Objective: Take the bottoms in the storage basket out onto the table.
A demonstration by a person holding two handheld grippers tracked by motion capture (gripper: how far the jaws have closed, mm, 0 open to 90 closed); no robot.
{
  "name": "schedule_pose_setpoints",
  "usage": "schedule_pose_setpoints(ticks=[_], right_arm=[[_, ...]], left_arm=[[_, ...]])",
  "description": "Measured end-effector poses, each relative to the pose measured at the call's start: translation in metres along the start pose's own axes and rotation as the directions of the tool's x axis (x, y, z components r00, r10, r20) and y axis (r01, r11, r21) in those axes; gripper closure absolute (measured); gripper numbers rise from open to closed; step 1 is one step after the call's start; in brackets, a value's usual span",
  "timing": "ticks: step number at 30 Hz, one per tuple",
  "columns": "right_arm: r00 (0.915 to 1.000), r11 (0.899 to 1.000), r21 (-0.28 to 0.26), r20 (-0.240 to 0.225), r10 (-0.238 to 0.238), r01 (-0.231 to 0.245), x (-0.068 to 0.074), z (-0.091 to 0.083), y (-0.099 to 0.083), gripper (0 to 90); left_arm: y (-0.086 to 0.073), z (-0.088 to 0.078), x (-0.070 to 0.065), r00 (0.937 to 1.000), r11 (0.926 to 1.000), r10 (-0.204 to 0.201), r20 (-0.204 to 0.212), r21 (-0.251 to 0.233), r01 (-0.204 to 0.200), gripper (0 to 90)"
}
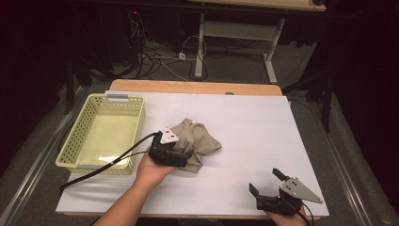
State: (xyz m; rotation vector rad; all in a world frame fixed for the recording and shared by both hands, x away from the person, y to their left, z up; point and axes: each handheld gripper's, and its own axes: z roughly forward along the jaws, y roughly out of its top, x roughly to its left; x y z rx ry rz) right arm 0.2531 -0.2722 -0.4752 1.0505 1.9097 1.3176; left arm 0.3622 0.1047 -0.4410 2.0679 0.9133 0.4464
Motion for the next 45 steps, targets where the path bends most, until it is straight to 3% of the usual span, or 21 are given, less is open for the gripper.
schedule_pose_setpoints(ticks=[4,10,17,24,27,32,34,36,38,39,42,45], right_arm=[[0.9999,1.0,0.006,-0.009,-0.005,0.005,0.002,0.002,0.0,1.4],[0.9993,1.0,-0.005,-0.036,-0.009,0.009,0.006,0.011,0.006,0.6],[0.9952,1.0,-0.011,-0.095,-0.025,0.024,0.016,0.034,0.017,0.4],[0.985,0.999,-0.019,-0.165,-0.052,0.05,0.028,0.059,0.027,0.4],[0.9804,0.998,-0.022,-0.189,-0.055,0.051,0.031,0.067,0.031,0.4],[0.9747,0.999,-0.029,-0.218,-0.05,0.045,0.035,0.08,0.036,0.4],[0.9731,0.999,-0.03,-0.226,-0.048,0.042,0.037,0.084,0.038,0.4],[0.9712,0.999,-0.035,-0.233,-0.049,0.042,0.038,0.087,0.039,0.4],[0.9686,0.998,-0.042,-0.243,-0.051,0.042,0.04,0.088,0.04,0.4],[0.968,0.998,-0.041,-0.246,-0.051,0.042,0.04,0.088,0.04,0.4],[0.967,0.998,-0.038,-0.249,-0.054,0.046,0.04,0.086,0.039,0.4],[0.9694,0.999,-0.03,-0.24,-0.05,0.044,0.039,0.08,0.036,0.4]], left_arm=[[-0.005,-0.01,-0.002,1.0,0.9999,-0.006,-0.002,-0.014,0.006,0.5],[-0.011,-0.031,-0.011,0.9997,0.9986,0.006,-0.022,-0.053,-0.007,0.0],[-0.026,-0.06,-0.017,0.999,0.9955,-0.044,0.004,-0.084,0.044,0.0],[-0.051,-0.091,-0.026,0.9962,0.991,-0.083,-0.026,-0.107,0.08,0.0],[-0.062,-0.102,-0.029,0.9937,0.99,-0.099,-0.051,-0.106,0.093,0.0],[-0.08,-0.118,-0.036,0.992,0.9872,-0.111,-0.06,-0.122,0.103,0.0],[-0.09,-0.124,-0.039,0.9879,0.9834,-0.126,-0.091,-0.143,0.112,0.0],[-0.102,-0.128,-0.039,0.9854,0.9784,-0.147,-0.086,-0.159,0.132,0.0],[-0.112,-0.128,-0.036,0.9842,0.9828,-0.143,-0.105,-0.132,0.129,0.0],[-0.116,-0.127,-0.033,0.9834,0.9823,-0.153,-0.098,-0.124,0.14,0.0],[-0.116,-0.118,-0.028,0.9816,0.9744,-0.19,-0.022,-0.128,0.185,0.0],[-0.109,-0.106,-0.031,0.9851,0.9758,-0.171,0.018,-0.136,0.172,0.0]])
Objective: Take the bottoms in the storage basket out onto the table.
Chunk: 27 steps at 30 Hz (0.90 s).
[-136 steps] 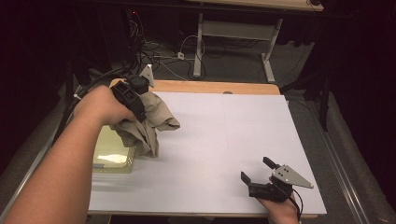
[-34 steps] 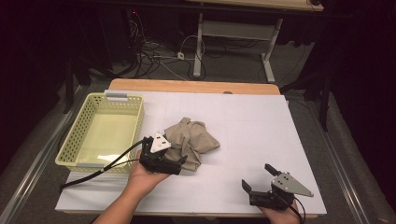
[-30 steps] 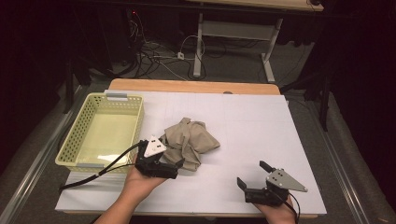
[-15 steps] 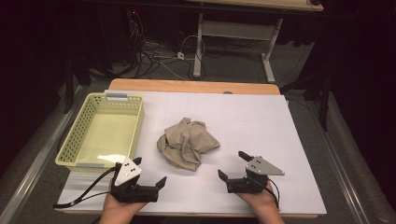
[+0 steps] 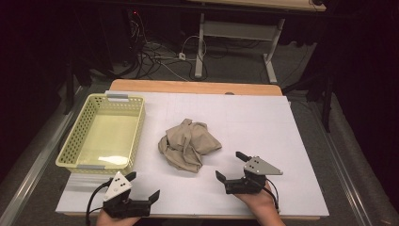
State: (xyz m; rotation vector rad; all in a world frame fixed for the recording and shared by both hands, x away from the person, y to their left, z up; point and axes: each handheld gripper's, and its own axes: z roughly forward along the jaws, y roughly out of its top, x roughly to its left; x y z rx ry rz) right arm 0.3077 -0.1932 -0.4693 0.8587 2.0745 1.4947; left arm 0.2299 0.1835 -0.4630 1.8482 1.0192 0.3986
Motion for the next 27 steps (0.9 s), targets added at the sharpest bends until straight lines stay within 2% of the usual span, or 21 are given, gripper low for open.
schedule_pose_setpoints(ticks=[3,6,8,12,15,18,21,23,24,25,27], right_arm=[[0.9997,1.0,-0.001,0.022,0.011,-0.011,0.0,-0.013,-0.007,0.5],[0.9981,1.0,-0.003,0.057,0.024,-0.024,-0.001,-0.028,-0.012,0.7],[0.9956,0.999,-0.008,0.087,0.033,-0.033,-0.002,-0.04,-0.015,0.7],[0.9895,0.999,-0.009,0.138,0.044,-0.043,-0.005,-0.059,-0.021,0.6],[0.9834,0.998,-0.012,0.17,0.064,-0.062,-0.006,-0.074,-0.027,0.6],[0.9772,0.997,-0.02,0.196,0.082,-0.079,-0.004,-0.087,-0.033,0.6],[0.9726,0.997,-0.007,0.22,0.076,-0.076,-0.001,-0.1,-0.038,0.6],[0.9682,0.997,-0.011,0.237,0.081,-0.081,0.0,-0.107,-0.04,0.7],[0.9664,0.997,-0.013,0.243,0.083,-0.082,0.001,-0.11,-0.041,0.7],[0.9642,0.996,-0.014,0.251,0.085,-0.084,0.001,-0.114,-0.042,0.7],[0.9607,0.996,-0.018,0.264,0.086,-0.084,0.002,-0.118,-0.044,0.8]], left_arm=[[0.006,0.014,-0.005,0.9974,0.9997,0.019,0.069,-0.015,-0.018,0.0],[0.009,0.026,-0.006,0.994,0.9988,0.037,0.103,-0.036,-0.033,0.0],[0.013,0.039,-0.007,0.9902,0.9988,0.048,0.131,-0.013,-0.046,0.0],[0.02,0.055,-0.009,0.9842,0.9974,0.072,0.161,-0.008,-0.072,0.0],[0.025,0.067,-0.011,0.9816,0.9977,0.067,0.179,-0.008,-0.067,0.0],[0.031,0.075,-0.01,0.9795,0.9976,0.059,0.193,0.023,-0.065,0.0],[0.036,0.085,-0.009,0.9819,0.9966,0.067,0.177,0.036,-0.074,0.0],[0.039,0.092,-0.007,0.9849,0.997,0.056,0.164,0.044,-0.064,0.0],[0.041,0.096,-0.005,0.9893,0.9958,0.065,0.13,0.055,-0.073,0.5],[0.042,0.098,-0.003,0.9927,0.9965,0.06,0.104,0.052,-0.066,6.7],[0.045,0.104,0.003,0.9954,0.9988,0.009,0.095,0.046,-0.014,16.1]])
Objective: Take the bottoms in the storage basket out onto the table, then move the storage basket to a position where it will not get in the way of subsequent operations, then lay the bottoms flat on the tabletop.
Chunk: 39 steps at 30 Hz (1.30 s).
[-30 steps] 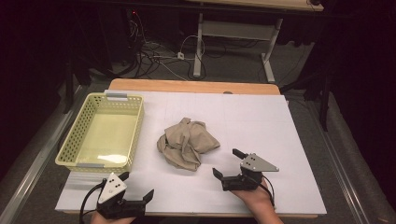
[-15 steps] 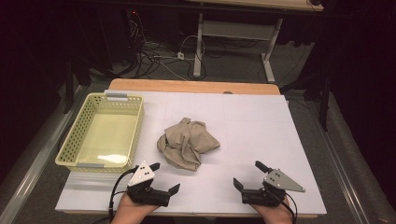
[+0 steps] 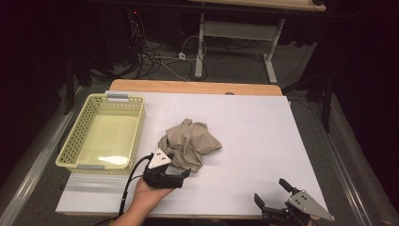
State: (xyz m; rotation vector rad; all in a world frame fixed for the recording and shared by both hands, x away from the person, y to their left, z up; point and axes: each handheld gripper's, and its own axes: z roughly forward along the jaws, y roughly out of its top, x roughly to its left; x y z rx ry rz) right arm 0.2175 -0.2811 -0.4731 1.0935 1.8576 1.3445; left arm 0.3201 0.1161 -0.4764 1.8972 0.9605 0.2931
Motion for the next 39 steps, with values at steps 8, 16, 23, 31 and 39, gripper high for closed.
schedule_pose_setpoints(ticks=[8,16,23,31,39], right_arm=[[0.9997,1.0,0.008,0.025,-0.001,0.001,0.0,-0.008,-0.004,1.0],[0.9998,1.0,0.014,-0.009,-0.019,0.019,0.006,0.004,0.001,1.8],[0.9974,0.999,0.005,-0.062,-0.037,0.038,0.013,0.021,0.01,4.8],[0.9784,0.997,-0.002,-0.193,-0.075,0.076,0.032,0.056,0.025,25.1],[0.9334,0.99,0.003,-0.332,-0.135,0.144,0.072,0.092,0.042,34.4]], left_arm=[[0.001,0.004,0.007,0.9981,0.9988,0.037,-0.049,0.035,-0.035,78.5],[-0.004,-0.013,-0.003,0.995,0.9948,0.1,0.006,0.017,-0.1,82.5],[-0.016,-0.023,-0.022,0.9895,0.9911,0.126,0.071,0.036,-0.129,82.4],[-0.038,-0.031,-0.051,0.9716,0.9735,0.186,0.146,0.106,-0.202,82.4],[-0.053,-0.035,-0.072,0.9532,0.9562,0.223,0.205,0.145,-0.255,82.3]])
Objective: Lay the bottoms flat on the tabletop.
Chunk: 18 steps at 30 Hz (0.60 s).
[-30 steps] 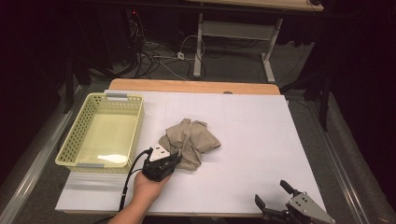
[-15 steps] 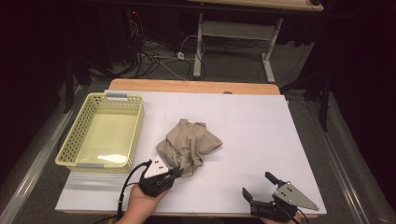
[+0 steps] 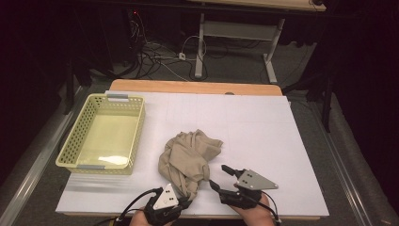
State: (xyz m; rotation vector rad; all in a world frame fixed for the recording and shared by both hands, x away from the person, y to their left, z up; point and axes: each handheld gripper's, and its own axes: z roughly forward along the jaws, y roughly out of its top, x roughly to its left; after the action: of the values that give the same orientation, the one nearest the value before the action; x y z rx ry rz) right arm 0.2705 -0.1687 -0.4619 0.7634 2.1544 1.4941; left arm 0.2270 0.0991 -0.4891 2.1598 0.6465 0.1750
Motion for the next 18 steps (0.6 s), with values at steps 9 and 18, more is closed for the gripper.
schedule_pose_setpoints(ticks=[9,18], right_arm=[[0.9958,0.991,0.127,-0.084,-0.034,0.045,0.008,0.052,0.005,69.7],[1.0,1.0,0.03,0.004,0.001,-0.001,-0.017,0.0,0.005,86.7]], left_arm=[[-0.005,-0.003,-0.005,0.9994,0.9999,-0.01,0.033,-0.013,0.011,80.5],[0.01,-0.03,0.012,0.9966,0.9794,-0.08,-0.022,-0.188,0.074,30.7]])
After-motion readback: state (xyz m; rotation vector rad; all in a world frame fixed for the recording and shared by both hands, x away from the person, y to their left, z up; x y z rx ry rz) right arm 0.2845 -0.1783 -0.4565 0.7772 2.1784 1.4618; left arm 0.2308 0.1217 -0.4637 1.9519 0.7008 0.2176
